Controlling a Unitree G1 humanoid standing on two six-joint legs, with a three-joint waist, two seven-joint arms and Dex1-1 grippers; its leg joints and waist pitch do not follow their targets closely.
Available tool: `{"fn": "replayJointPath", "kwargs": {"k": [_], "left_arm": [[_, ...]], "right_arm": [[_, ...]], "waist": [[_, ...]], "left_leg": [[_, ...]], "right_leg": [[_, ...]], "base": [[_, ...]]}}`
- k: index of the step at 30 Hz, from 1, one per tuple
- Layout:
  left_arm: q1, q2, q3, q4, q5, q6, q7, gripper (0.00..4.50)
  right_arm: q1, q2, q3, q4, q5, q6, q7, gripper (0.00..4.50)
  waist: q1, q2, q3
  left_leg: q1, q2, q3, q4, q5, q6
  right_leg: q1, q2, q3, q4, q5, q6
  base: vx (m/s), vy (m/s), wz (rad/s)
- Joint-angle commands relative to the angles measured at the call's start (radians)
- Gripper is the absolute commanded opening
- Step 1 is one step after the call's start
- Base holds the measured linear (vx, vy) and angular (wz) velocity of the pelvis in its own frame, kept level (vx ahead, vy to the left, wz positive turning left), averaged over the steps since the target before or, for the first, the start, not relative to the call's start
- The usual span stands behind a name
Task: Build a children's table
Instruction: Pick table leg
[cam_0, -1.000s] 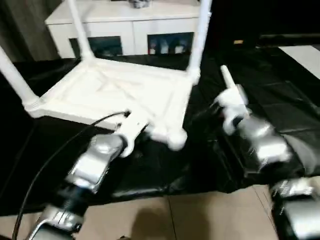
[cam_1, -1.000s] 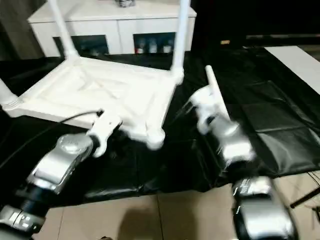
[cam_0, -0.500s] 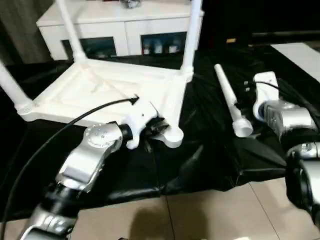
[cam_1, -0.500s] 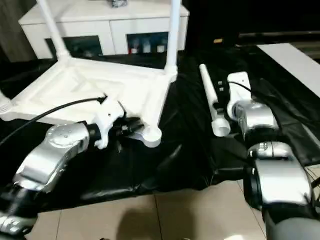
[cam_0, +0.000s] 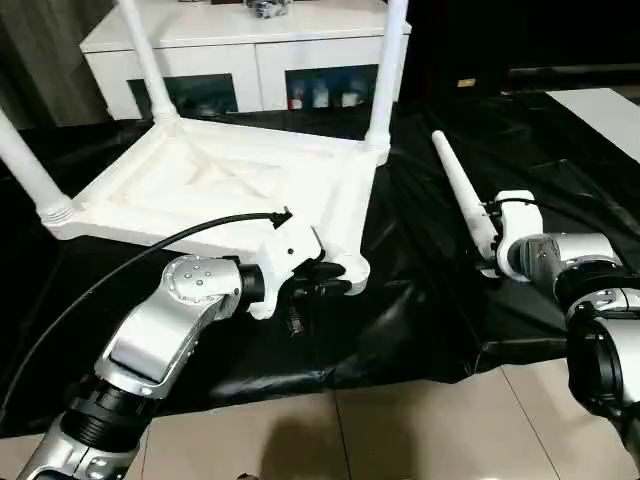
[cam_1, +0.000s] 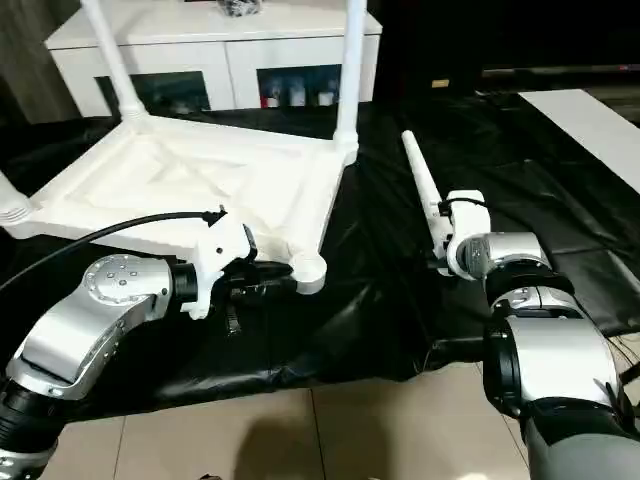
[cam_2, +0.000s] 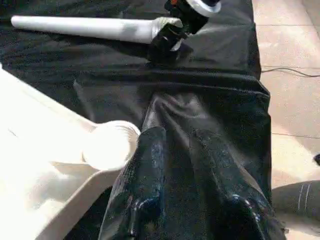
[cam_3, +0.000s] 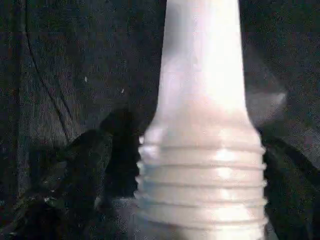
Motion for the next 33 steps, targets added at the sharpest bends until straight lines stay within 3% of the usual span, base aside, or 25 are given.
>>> {"fn": "replayJointPath", "kwargs": {"k": [1, 10, 19, 21, 23, 24, 25, 26, 28, 29, 31, 33], "left_arm": [[-0.015, 0.011, -0.002, -0.019, -0.003, 0.010, -0.001, 1.07], [-0.018, 0.015, 0.004, -0.023, -0.011, 0.021, 0.002, 1.07], [-0.026, 0.004, 0.017, 0.007, 0.010, -0.015, 0.037, 1.07], [-0.049, -0.036, 0.053, 0.053, 0.026, -0.069, 0.101, 1.07], [-0.059, -0.052, 0.067, 0.073, 0.031, -0.094, 0.127, 1.07], [-0.088, -0.101, 0.111, 0.124, 0.029, -0.135, 0.198, 1.07], [-0.092, -0.107, 0.118, 0.130, 0.027, -0.139, 0.207, 1.07], [-0.122, -0.149, 0.160, 0.173, 0.017, -0.168, 0.271, 1.07], [-0.153, -0.190, 0.199, 0.212, 0.010, -0.206, 0.340, 1.07], [-0.153, -0.190, 0.199, 0.212, 0.010, -0.206, 0.340, 1.07], [-0.189, -0.230, 0.243, 0.243, -0.010, -0.221, 0.396, 1.07], [-0.216, -0.266, 0.283, 0.259, -0.049, -0.212, 0.414, 1.24]], "right_arm": [[0.009, -0.001, -0.010, 0.007, 0.006, 0.012, 0.009, 3.98], [0.016, -0.003, -0.038, 0.010, 0.027, 0.012, -0.003, 3.15], [0.058, 0.010, -0.107, -0.013, 0.081, -0.028, -0.082, 2.77], [0.080, 0.019, -0.141, -0.048, 0.102, -0.131, -0.142, 2.77], [0.089, 0.023, -0.149, -0.066, 0.104, -0.178, -0.155, 2.77], [0.112, 0.034, -0.166, -0.111, 0.113, -0.277, -0.166, 2.77], [0.116, 0.037, -0.168, -0.120, 0.114, -0.294, -0.164, 2.77], [0.142, 0.051, -0.181, -0.180, 0.123, -0.400, -0.162, 2.76], [0.166, 0.067, -0.200, -0.248, 0.135, -0.491, -0.181, 2.76], [0.166, 0.067, -0.200, -0.248, 0.135, -0.491, -0.181, 2.76], [0.205, 0.093, -0.210, -0.362, 0.141, -0.598, -0.209, 2.76], [0.245, 0.121, -0.204, -0.470, 0.141, -0.698, -0.211, 2.76]], "waist": [[0.002, -0.012, -0.075], [0.002, -0.010, -0.076], [0.001, -0.008, -0.075], [0.001, -0.007, -0.074], [0.002, -0.009, -0.076], [-0.001, -0.010, -0.076], [0.001, -0.010, -0.077], [-0.001, -0.006, -0.080], [-0.001, -0.014, -0.086], [0.001, -0.013, -0.087], [0.002, -0.006, -0.085], [0.005, -0.013, -0.087]], "left_leg": [[0.013, 0.010, 0.004, -0.061, -0.199, 0.012], [0.014, 0.010, 0.004, -0.060, -0.200, 0.012], [0.016, 0.009, 0.004, -0.062, -0.218, 0.007], [0.019, 0.008, 0.004, -0.061, -0.236, -0.001], [0.019, 0.007, 0.003, -0.062, -0.243, -0.005], [0.013, 0.006, 0.003, -0.062, -0.235, -0.004], [0.016, 0.006, 0.004, -0.061, -0.231, -0.002], [0.014, 0.006, 0.002, -0.060, -0.221, 0.002], [0.007, 0.003, 0.001, -0.057, -0.171, 0.030], [0.009, 0.003, 0.003, -0.054, -0.153, 0.043], [0.009, 0.004, 0.005, -0.053, -0.145, 0.055], [0.009, 0.003, 0.006, -0.052, -0.133, 0.073]], "right_leg": [[0.056, -0.032, 0.027, -0.058, -0.173, -0.264], [0.056, -0.032, 0.026, -0.058, -0.171, -0.267], [0.056, -0.033, 0.026, -0.061, -0.184, -0.259], [0.053, -0.033, 0.026, -0.065, -0.203, -0.254], [0.053, -0.035, 0.026, -0.068, -0.216, -0.241], [0.057, -0.034, 0.026, -0.068, -0.209, -0.235], [0.055, -0.034, 0.026, -0.069, -0.201, -0.233], [0.058, -0.034, 0.025, -0.065, -0.178, -0.235], [0.065, -0.032, 0.025, -0.057, -0.117, -0.240], [0.063, -0.032, 0.024, -0.057, -0.105, -0.241], [0.060, -0.032, 0.025, -0.058, -0.094, -0.245], [0.061, -0.032, 0.024, -0.058, -0.089, -0.240]], "base": [[0.000, 0.000, 0.00], [0.000, 0.000, 0.00], [0.000, 0.000, 0.00], [0.000, 0.000, 0.00], [0.000, 0.000, 0.00], [0.000, 0.000, 0.00], [0.000, 0.000, 0.00], [0.000, 0.000, 0.00], [0.000, 0.000, 0.00], [0.000, 0.000, 0.00], [0.000, 0.000, 0.00], [0.000, 0.000, 0.00]]}}
